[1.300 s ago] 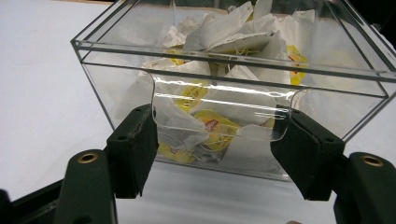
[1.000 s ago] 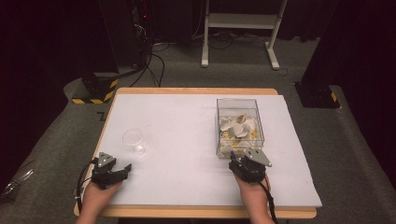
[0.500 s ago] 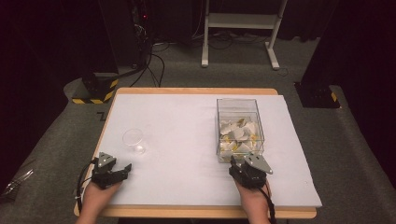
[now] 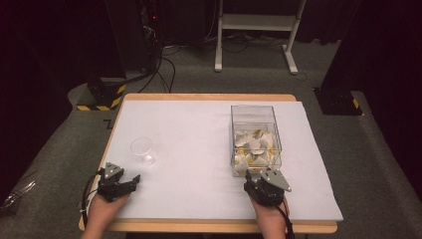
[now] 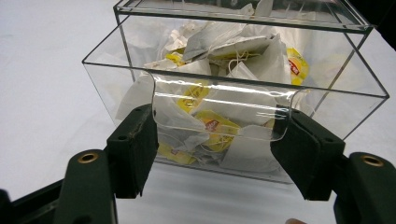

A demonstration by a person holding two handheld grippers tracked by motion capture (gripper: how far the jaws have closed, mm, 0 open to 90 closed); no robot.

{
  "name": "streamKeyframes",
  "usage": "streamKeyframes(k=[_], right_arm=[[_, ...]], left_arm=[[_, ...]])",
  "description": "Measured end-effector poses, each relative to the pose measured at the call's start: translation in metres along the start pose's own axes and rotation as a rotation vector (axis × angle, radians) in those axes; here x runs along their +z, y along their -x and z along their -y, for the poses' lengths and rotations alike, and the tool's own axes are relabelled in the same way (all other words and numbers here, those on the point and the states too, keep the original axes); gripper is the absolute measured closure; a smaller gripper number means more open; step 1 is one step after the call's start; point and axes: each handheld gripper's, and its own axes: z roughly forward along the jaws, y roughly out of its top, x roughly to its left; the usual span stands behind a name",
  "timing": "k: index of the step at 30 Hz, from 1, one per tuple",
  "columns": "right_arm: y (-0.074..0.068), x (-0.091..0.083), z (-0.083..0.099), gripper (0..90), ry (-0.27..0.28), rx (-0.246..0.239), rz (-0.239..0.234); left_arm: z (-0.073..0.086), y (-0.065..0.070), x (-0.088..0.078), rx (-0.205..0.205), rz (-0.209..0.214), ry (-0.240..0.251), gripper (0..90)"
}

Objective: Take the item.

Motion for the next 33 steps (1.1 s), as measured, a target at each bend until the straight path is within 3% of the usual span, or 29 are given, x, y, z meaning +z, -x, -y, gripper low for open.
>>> streamKeyframes(k=[5, 10, 17, 24, 33], right_arm=[[0.001, 0.0, 0.0, 32.4, 0.001, 0.001, -0.007], [0.007, -0.003, 0.0, 31.6, 0.007, 0.022, -0.052], [0.012, -0.013, 0.002, 30.9, 0.024, 0.027, -0.074], [0.021, -0.029, -0.002, 38.5, 0.071, 0.017, -0.108], [0.039, -0.033, -0.012, 47.0, 0.104, 0.02, -0.116]], left_arm=[[0.0, 0.0, 0.0, 0.0, 0.0, 0.0, 29.7], [0.0, 0.0, 0.0, 0.0, -0.002, 0.001, 29.8], [0.0, 0.0, 0.0, -0.001, -0.002, 0.001, 29.7], [0.0, 0.0, 0.0, -0.001, -0.002, 0.001, 29.8], [0.0, 0.0, 0.0, -0.002, -0.002, 0.001, 29.7]])
